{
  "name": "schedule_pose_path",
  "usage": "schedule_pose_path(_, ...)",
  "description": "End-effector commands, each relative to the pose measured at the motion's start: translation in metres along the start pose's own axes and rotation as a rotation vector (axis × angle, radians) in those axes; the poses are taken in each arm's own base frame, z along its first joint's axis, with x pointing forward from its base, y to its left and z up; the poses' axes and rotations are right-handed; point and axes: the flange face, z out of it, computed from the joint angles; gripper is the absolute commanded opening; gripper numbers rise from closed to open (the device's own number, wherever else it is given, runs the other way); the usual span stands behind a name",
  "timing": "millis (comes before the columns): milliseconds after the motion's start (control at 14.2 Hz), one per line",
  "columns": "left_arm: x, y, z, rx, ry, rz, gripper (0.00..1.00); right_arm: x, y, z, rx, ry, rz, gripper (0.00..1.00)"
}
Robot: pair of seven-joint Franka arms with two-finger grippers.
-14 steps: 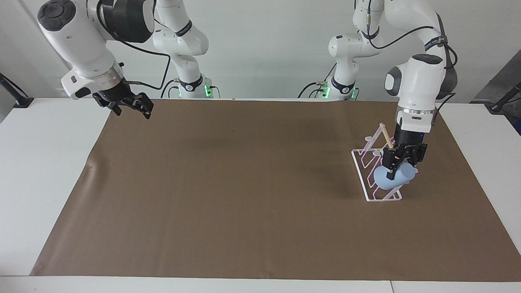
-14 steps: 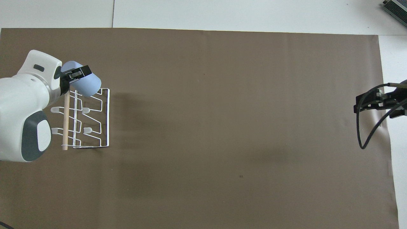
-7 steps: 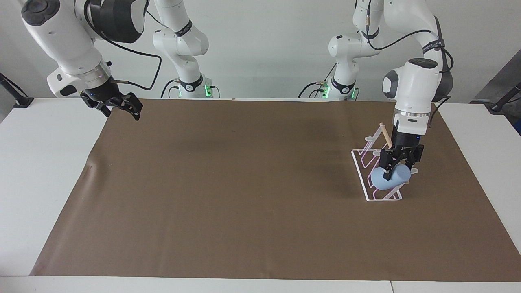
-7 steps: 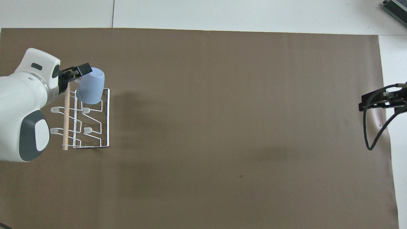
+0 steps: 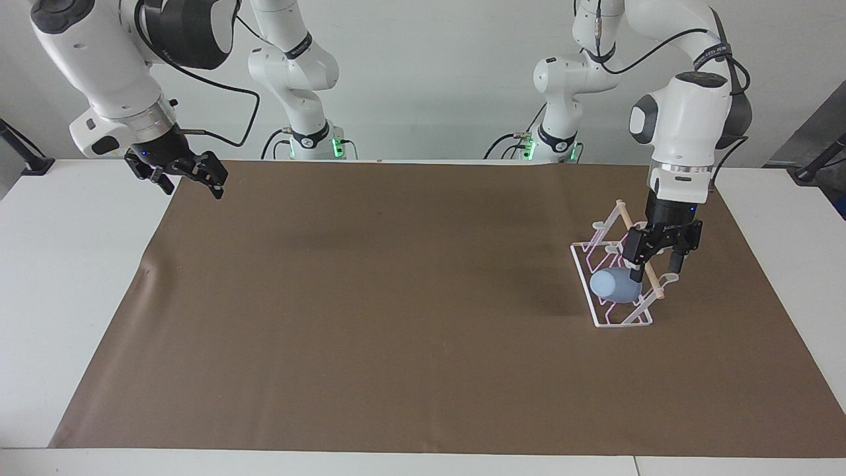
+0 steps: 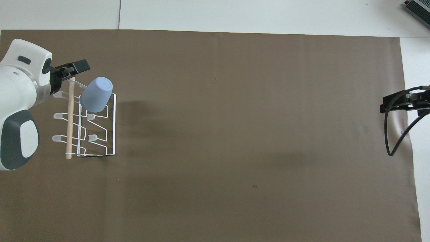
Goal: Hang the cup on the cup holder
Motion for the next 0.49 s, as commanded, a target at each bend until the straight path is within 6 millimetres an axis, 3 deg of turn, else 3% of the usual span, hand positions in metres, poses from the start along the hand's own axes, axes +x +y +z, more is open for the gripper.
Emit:
schedule_pose_path(0, 0.024, 0.005, -0.028, -0.015, -0.059, -0.043, 1.0, -0.002, 0.001, -0.004, 0.002, 0.035, -0.029, 1.0)
schedule_pose_path(422, 0.033, 0.021, -0.08, 0.022, -0.205, -0.005, 1.0, -0.001, 0.002, -0.003, 0.002, 0.036, -0.017, 1.0)
